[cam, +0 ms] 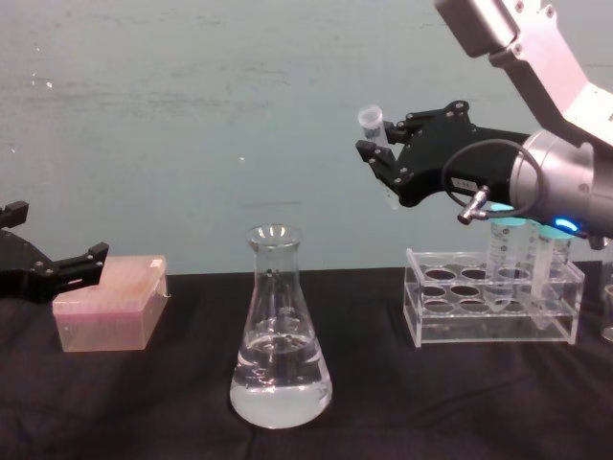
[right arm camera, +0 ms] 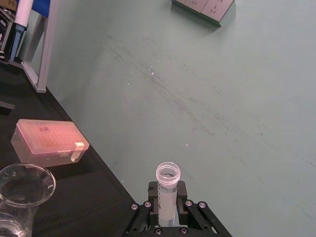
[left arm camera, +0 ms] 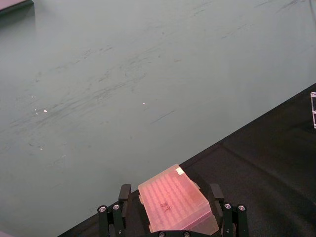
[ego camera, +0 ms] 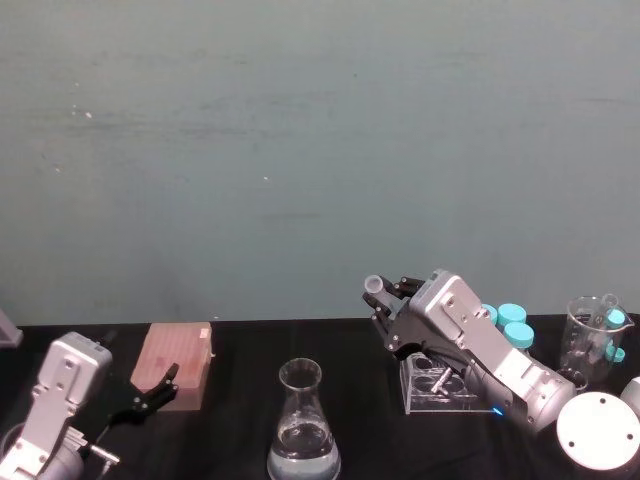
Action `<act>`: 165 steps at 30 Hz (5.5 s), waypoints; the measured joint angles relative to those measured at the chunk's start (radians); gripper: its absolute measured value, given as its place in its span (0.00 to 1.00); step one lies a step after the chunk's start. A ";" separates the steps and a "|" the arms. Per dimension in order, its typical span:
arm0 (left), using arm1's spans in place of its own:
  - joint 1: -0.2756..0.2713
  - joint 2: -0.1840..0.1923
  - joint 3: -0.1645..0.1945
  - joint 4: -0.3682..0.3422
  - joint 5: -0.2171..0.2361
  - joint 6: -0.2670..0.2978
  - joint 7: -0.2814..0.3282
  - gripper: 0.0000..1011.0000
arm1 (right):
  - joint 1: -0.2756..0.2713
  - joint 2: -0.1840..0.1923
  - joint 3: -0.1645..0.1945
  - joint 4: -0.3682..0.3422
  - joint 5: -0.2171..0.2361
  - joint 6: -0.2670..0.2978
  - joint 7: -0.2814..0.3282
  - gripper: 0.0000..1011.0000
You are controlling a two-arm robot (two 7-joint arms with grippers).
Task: Pour the liquid from the test tube into the beaker using one hand.
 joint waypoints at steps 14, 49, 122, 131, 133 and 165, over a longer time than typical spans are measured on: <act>0.000 0.000 0.000 0.000 0.000 0.000 0.000 0.99 | -0.013 -0.001 -0.026 -0.027 -0.055 -0.020 -0.002 0.21; 0.000 0.000 0.000 0.000 0.000 0.000 0.000 0.99 | -0.036 -0.005 -0.067 -0.027 -0.220 -0.089 -0.101 0.21; 0.000 0.000 0.000 0.000 0.000 0.000 0.000 0.99 | -0.066 -0.008 -0.097 -0.058 -0.408 -0.055 -0.213 0.21; 0.000 0.000 0.000 0.000 0.000 0.000 0.000 0.99 | -0.064 -0.006 -0.098 -0.058 -0.415 -0.048 -0.212 0.21; 0.000 0.000 0.000 0.000 0.000 0.000 0.000 0.99 | -0.062 -0.005 -0.102 -0.058 -0.421 -0.046 -0.211 0.21; 0.000 0.000 0.000 0.000 0.000 0.000 0.000 0.99 | -0.040 -0.012 -0.166 -0.065 -0.471 -0.051 -0.203 0.21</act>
